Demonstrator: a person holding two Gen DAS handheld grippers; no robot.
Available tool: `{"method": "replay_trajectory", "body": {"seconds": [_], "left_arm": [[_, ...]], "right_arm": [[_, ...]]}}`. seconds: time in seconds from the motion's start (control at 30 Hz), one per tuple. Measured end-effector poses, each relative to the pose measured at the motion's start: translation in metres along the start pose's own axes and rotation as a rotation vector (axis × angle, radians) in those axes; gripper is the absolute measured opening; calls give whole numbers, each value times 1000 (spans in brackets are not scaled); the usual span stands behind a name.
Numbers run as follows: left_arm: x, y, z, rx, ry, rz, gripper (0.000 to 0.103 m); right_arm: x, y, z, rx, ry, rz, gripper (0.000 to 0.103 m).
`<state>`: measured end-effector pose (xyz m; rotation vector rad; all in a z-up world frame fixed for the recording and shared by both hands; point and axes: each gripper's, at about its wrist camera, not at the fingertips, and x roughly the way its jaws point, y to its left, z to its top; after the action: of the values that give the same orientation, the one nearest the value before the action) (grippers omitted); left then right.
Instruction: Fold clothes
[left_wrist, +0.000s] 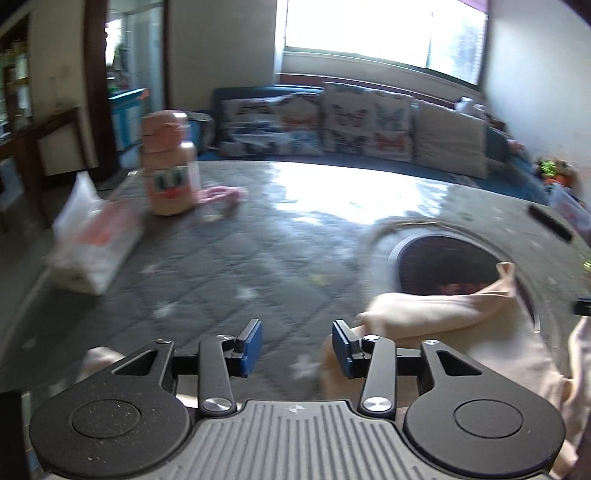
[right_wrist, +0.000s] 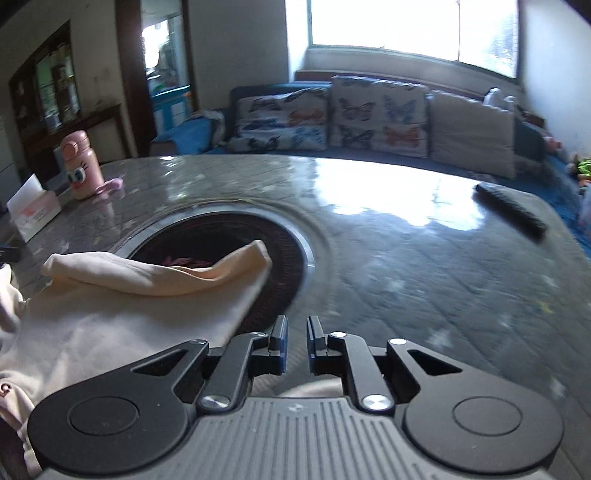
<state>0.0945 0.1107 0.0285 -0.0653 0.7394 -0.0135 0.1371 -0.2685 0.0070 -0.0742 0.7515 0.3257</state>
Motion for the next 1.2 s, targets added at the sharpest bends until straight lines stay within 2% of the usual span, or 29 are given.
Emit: {"method": "replay_trajectory", "body": {"seconds": [0.1, 0.3, 0.37, 0.4, 0.43, 0.5, 0.57, 0.7, 0.8, 0.9, 1.0, 1.07, 1.1, 1.13, 1.2], "left_arm": [[17, -14, 6, 45, 13, -43, 55], [49, -21, 6, 74, 88, -98, 55], [55, -22, 6, 82, 100, -123, 45], [56, -24, 6, 86, 100, -136, 31], [57, -25, 6, 91, 99, -148, 25], [60, -27, 8, 103, 94, -166, 19], [63, -25, 13, 101, 79, -162, 17], [66, -16, 29, 40, -1, -123, 12], [71, -1, 37, -44, -43, -85, 13], [81, 13, 39, -73, -25, -29, 13], [88, 26, 39, -123, 29, -73, 17], [90, 28, 39, -130, 41, -104, 23], [91, 26, 41, -129, 46, -112, 35], [92, 24, 42, -131, 50, -118, 42], [95, 20, 45, -137, 58, -127, 42]], "right_arm": [[21, 10, 9, -18, 19, 29, 19], [51, 23, 16, -65, 62, 50, 24], [59, 26, 17, -76, 72, 54, 27], [63, 27, 18, -79, 77, 55, 28], [67, 26, 19, -80, 83, 54, 28], [74, 25, 20, -84, 95, 51, 29], [82, 25, 22, -88, 104, 48, 29], [96, 25, 32, -98, 105, 44, 33], [104, 24, 43, -84, 86, 41, 33], [109, 19, 48, -69, 82, 43, 34], [114, 15, 53, -53, 78, 45, 34], [117, 12, 56, -43, 76, 46, 34], [118, 10, 57, -38, 75, 47, 34], [120, 9, 57, -31, 76, 49, 34], [124, 6, 58, -15, 81, 55, 34]]}}
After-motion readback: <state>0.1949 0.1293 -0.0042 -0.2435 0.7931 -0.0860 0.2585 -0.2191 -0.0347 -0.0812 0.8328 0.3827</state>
